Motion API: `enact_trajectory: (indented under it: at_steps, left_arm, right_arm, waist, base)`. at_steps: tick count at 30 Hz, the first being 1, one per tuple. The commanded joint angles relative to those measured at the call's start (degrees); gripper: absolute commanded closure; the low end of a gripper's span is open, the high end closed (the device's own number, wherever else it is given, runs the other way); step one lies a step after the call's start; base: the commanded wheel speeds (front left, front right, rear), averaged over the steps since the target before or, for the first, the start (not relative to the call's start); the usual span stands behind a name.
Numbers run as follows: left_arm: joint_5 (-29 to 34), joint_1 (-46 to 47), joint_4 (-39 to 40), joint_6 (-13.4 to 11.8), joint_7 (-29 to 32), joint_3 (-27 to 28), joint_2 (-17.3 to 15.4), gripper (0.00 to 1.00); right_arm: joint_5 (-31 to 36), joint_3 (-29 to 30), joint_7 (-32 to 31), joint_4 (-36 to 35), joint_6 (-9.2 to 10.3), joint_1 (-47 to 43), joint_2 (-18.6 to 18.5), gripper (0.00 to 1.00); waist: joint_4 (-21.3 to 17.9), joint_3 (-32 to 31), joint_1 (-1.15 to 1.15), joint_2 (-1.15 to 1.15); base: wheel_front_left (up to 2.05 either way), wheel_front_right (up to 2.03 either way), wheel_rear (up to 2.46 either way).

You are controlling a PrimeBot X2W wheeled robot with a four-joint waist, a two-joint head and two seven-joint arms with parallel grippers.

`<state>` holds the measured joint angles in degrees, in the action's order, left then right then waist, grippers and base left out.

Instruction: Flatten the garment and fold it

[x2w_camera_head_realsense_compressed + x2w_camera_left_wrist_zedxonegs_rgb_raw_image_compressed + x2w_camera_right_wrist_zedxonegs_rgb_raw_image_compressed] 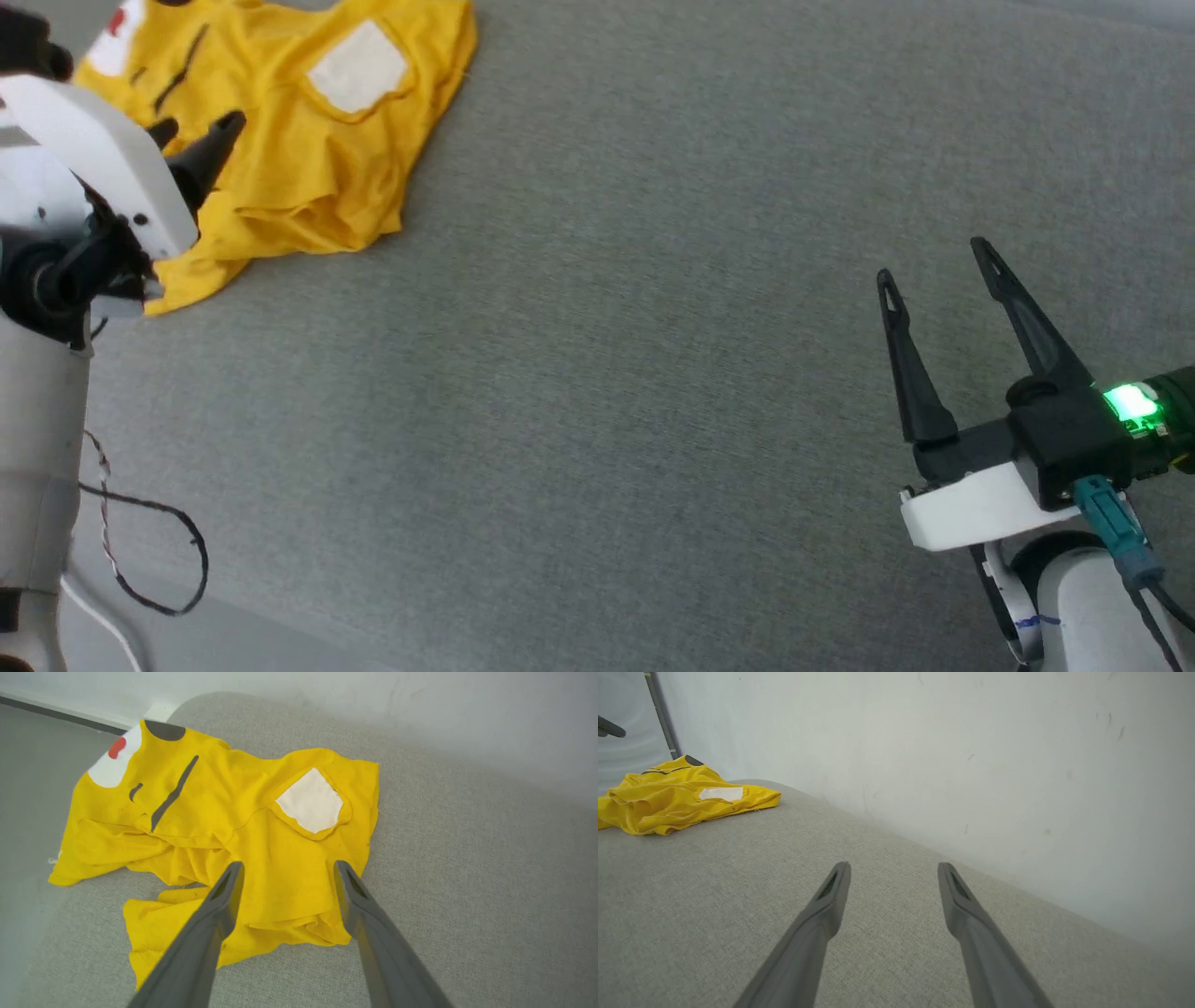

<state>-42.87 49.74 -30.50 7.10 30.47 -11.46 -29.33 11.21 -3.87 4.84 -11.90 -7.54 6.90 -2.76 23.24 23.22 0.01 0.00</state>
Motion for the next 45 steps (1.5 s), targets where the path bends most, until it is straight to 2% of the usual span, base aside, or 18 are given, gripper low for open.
enact_trajectory:
  at_steps: [1, 13, 14, 15, 24, 32, 41, 45]
  left_arm:
    - [-1.37, 0.75, -2.13, 0.38, 1.25, -0.45, -0.30, 0.00]
    - [-3.92, 2.07, -16.23, -0.61, 2.53, -0.07, 1.35, 0.02]
    - [-3.82, 2.18, -16.97, -0.56, 2.31, -0.26, 1.42, 0.89]
    - [-3.69, 2.28, -17.55, -0.48, 2.01, -0.49, 1.46, 1.00]
    - [-2.18, 3.28, -21.44, 0.12, -3.51, -2.02, -0.53, 1.00]
    - [-0.45, 5.01, -20.27, 0.33, -8.95, -3.94, -2.90, 1.00]
    - [3.32, 9.96, -11.73, 0.37, -13.15, -7.19, -7.16, 1.00]
    - [4.41, 12.57, -7.56, 0.05, -13.34, -7.71, -7.65, 1.00]
  right_arm:
    - [0.72, -0.08, -0.52, -1.00, 0.05, 0.93, -0.11, 0.00]
    - [2.94, 0.11, -2.83, -5.55, 0.05, -0.03, -0.11, 0.00]
    - [2.97, 0.13, -2.94, -5.74, 0.05, -0.02, -0.11, 0.00]
    - [2.99, 0.12, -3.02, -5.87, 0.05, 0.01, -0.11, 0.00]
    - [1.85, 0.48, -2.44, -4.85, 0.05, 0.20, -0.11, 0.00]
    - [-0.68, 0.81, -0.08, -2.23, 0.05, -0.03, -0.11, 0.00]
    - [-6.52, 4.21, 5.21, 3.41, 0.05, -2.69, -0.11, 0.00]
    - [-8.58, 5.67, 6.98, 5.43, 0.05, -3.85, -0.11, 0.00]
  waist:
    - [-4.32, 4.51, -0.01, 0.00]
    - [-6.95, 8.01, -0.01, 0.00]
    - [-7.01, 8.14, -0.01, 0.00]
    - [-7.06, 8.26, -0.01, 0.00]
    - [-7.63, 6.32, -0.01, 0.00]
    - [-8.01, 1.19, -0.01, 0.00]
    - [-9.54, -9.17, -0.01, 0.00]
    - [-10.50, -12.74, -0.01, 0.00]
  base:
    - [0.00, 0.00, 0.00]
    - [0.00, 0.00, 0.00]
    - [0.00, 0.00, 0.00]
    - [0.00, 0.00, 0.00]
    - [0.00, 0.00, 0.00]
    - [0.00, 0.00, 0.00]
    - [0.00, 0.00, 0.00]
    - [0.00, 0.00, 0.00]
